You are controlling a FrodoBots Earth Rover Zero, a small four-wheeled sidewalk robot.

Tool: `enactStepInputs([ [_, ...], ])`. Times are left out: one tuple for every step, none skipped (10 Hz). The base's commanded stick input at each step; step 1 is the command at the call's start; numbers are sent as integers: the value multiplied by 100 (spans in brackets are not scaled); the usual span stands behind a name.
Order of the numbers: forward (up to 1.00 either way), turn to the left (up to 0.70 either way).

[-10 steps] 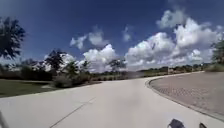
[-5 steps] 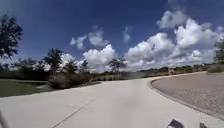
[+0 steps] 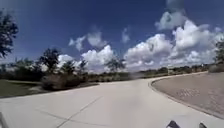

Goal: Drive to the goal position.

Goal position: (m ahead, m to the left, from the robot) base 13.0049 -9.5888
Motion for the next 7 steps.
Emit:
enactStepInputs([
  [70, -2],
  [70, 0],
  [70, 0],
  [70, 0],
  [70, 0],
  [70, 0],
  [70, 0],
])
